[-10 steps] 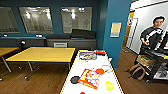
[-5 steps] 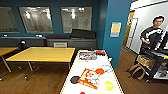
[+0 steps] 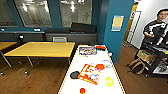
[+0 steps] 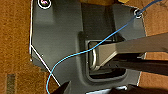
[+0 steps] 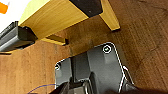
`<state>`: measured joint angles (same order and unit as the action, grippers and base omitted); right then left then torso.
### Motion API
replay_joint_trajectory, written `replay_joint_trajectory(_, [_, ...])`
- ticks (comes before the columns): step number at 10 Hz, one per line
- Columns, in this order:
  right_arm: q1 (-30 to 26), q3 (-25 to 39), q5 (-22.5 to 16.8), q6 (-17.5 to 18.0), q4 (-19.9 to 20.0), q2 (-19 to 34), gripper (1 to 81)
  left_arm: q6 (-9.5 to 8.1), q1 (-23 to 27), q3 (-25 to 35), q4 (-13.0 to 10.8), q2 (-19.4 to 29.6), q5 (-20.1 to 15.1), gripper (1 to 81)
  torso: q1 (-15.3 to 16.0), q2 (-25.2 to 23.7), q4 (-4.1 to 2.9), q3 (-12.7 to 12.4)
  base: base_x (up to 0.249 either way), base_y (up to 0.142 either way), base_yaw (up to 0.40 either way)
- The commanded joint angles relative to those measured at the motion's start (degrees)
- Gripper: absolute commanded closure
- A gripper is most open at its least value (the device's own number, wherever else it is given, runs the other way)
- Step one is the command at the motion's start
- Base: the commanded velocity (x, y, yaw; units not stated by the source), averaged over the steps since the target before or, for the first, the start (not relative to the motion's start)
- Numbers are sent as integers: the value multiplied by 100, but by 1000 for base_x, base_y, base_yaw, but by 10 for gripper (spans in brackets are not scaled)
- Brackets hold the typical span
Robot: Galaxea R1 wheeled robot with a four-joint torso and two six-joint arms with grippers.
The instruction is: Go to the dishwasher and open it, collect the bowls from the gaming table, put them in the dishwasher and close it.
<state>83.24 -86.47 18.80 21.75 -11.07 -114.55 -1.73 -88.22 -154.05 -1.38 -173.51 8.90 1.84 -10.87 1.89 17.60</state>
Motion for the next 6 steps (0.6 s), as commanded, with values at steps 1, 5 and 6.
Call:
replay_joint_trajectory(1, [-979,1396,-34,224,61,1493,10,-11,160,42,15,-9,-310,10,0,0,0,210,0,0,0])
replay_joint_trajectory(5, [-2278,2134,-963,383,184,1811,10,-11,169,42,15,0,-310,10,4,4,0,271,0,0,0])
replay_joint_trajectory(6, [-2683,2257,-1279,392,245,1811,10,-11,160,42,15,0,-319,10,6,6,0,273,0,0,0])
